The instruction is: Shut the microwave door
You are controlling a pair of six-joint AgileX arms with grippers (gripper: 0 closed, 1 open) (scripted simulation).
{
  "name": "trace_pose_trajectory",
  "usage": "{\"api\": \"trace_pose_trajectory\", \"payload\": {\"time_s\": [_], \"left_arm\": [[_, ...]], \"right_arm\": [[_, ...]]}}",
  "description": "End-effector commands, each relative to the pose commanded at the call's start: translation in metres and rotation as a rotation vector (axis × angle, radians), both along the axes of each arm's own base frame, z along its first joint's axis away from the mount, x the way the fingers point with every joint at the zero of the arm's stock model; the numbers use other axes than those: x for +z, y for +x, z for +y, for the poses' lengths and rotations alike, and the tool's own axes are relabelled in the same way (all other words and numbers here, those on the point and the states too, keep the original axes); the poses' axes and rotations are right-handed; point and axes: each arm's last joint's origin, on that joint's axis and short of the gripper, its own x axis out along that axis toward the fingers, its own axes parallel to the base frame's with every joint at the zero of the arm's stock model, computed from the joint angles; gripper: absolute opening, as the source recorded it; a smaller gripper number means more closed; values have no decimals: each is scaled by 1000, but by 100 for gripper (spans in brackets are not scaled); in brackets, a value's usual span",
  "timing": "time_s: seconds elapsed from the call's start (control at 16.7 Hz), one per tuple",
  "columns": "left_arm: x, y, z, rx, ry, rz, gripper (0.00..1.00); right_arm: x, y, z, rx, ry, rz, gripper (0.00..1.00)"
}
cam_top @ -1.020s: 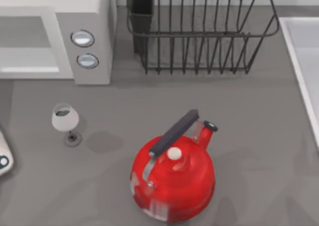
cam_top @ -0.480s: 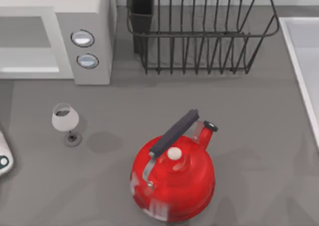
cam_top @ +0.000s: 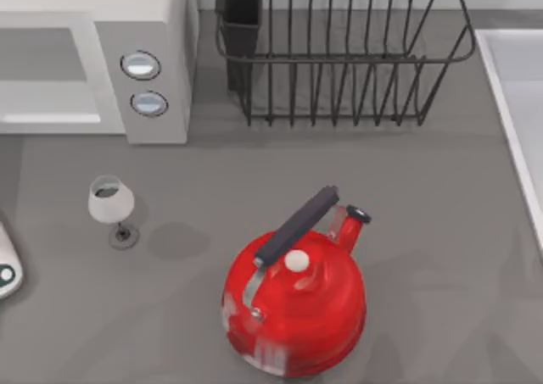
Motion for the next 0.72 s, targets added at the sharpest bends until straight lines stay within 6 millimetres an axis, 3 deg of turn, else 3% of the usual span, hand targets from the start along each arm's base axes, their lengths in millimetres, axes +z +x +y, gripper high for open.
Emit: {"api": "trace_pose_trajectory", "payload": {"time_s": [0.42,0.54,0.72], "left_arm": [[-2,2,-7,-4,-1,1,0],[1,4,-24,-5,4,-1,0],[-2,2,-65,-6,-8,10,0]], "right_arm": [[0,0,0,0,0,0,100],[0,0,0,0,0,0,100],[0,0,0,0,0,0,100]]}}
